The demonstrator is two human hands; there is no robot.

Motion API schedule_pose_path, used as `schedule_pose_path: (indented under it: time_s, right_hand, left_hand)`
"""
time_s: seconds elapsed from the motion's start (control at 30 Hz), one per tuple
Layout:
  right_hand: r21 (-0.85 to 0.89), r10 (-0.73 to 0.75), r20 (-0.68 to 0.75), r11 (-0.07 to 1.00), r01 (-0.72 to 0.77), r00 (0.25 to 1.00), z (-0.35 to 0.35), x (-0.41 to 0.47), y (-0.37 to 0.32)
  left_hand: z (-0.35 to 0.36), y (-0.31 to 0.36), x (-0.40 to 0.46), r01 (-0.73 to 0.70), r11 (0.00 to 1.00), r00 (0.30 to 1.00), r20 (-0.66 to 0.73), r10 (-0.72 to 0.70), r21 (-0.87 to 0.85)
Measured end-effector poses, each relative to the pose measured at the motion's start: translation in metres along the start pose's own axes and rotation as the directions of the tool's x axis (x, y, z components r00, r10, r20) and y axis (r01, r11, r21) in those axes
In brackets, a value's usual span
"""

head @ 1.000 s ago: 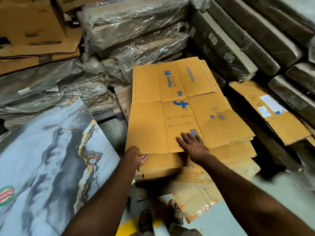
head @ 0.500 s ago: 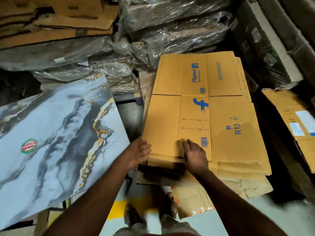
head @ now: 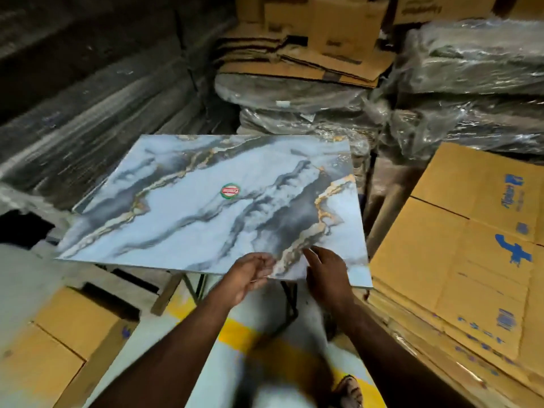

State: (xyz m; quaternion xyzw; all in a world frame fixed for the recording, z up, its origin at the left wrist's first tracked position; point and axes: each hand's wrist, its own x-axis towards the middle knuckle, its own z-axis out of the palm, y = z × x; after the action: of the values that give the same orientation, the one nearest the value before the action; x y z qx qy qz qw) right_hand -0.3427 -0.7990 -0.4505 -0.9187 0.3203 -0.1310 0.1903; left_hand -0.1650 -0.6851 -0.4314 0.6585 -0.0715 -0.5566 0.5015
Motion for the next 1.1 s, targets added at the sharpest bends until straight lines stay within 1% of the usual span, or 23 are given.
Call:
schedule_pose_path:
  time_s: [0.03, 0.1, 0.17, 0.2, 0.27, 0.33, 0.37, 0.43, 0.5, 0.6, 0.67, 0.73, 0.87, 0.97, 1.03, 1.1]
  right_hand:
    - [-0.006, -0.048, 0.003, 0.999, 0.048, 0.999, 0.015, 0.004, -0.024]
    - [0.016, -0.09, -0.008, 0.996, 0.091, 0.996, 0.047, 0.011, -0.076]
    - [0.037, -0.128, 0.022, 0.991, 0.128, 0.991, 0.075, 0.014, -0.125]
    - [0.024, -0.173, 0.0, 0.985, 0.173, 0.985, 0.09, 0.016, -0.147]
    - [0.013, -0.227, 0.09, 0.974, 0.227, 0.97, 0.117, 0.023, -0.19]
    - [0.022, -0.243, 0.196, 0.97, 0.244, 0.95, 0.137, 0.03, -0.229]
    - [0.02, -0.262, 0.221, 0.964, 0.264, 0.939, 0.148, 0.036, -0.245]
    - [0.01, -0.299, 0.275, 0.951, 0.308, 0.914, 0.167, 0.054, -0.278]
    - [0.027, -0.353, 0.392, 0.928, 0.373, 0.849, 0.182, 0.07, -0.313]
    - [0.098, -0.439, 0.546, 0.879, 0.466, 0.714, 0.224, 0.081, -0.345]
    - [0.216, -0.478, 0.608, 0.868, 0.447, 0.634, 0.26, 0.088, -0.359]
    - [0.282, -0.488, 0.683, 0.862, 0.421, 0.543, 0.298, 0.097, -0.377]
    - [0.317, -0.485, 0.738, 0.863, 0.394, 0.469, 0.358, 0.109, -0.438]
    - [0.336, -0.513, 0.726, 0.846, 0.414, 0.459, 0.409, 0.12, -0.483]
    - [0.335, -0.536, 0.723, 0.824, 0.457, 0.436, 0.452, 0.128, -0.51]
    - [0.309, -0.543, 0.757, 0.787, 0.534, 0.363, 0.508, 0.135, -0.519]
  left_hand:
    - [-0.033, -0.003, -0.008, 0.004, 1.0, 1.0, 0.001, -0.004, -0.006]
    - [-0.103, -0.003, -0.024, 0.017, 0.998, 1.0, -0.007, -0.018, -0.057]
    - [-0.167, -0.005, -0.042, 0.013, 0.992, 1.0, -0.004, -0.014, -0.127]
    - [-0.197, -0.008, -0.047, 0.021, 0.981, 1.0, -0.002, -0.022, -0.191]
    - [-0.25, -0.021, -0.062, 0.055, 0.95, 0.992, -0.089, -0.086, -0.307]
    - [-0.294, -0.041, -0.079, 0.044, 0.941, 0.972, -0.202, -0.117, -0.334]
    - [-0.316, -0.053, -0.084, 0.041, 0.938, 0.961, -0.242, -0.13, -0.344]
    - [-0.354, -0.065, -0.093, 0.048, 0.931, 0.952, -0.266, -0.153, -0.361]
    - [-0.388, -0.076, -0.095, 0.061, 0.912, 0.939, -0.285, -0.19, -0.406]
    - [-0.429, -0.096, -0.095, 0.053, 0.877, 0.877, -0.398, -0.27, -0.477]
    - [-0.451, -0.117, -0.096, 0.018, 0.851, 0.838, -0.457, -0.299, -0.524]
    - [-0.474, -0.142, -0.101, -0.007, 0.807, 0.792, -0.497, -0.356, -0.59]
    - [-0.526, -0.187, -0.12, -0.024, 0.745, 0.728, -0.522, -0.444, -0.666]
    - [-0.571, -0.211, -0.124, -0.109, 0.693, 0.682, -0.561, -0.469, -0.712]
    - [-0.603, -0.233, -0.112, -0.178, 0.64, 0.639, -0.583, -0.502, -0.747]
    - [-0.635, -0.26, -0.09, -0.242, 0.58, 0.567, -0.598, -0.567, -0.778]
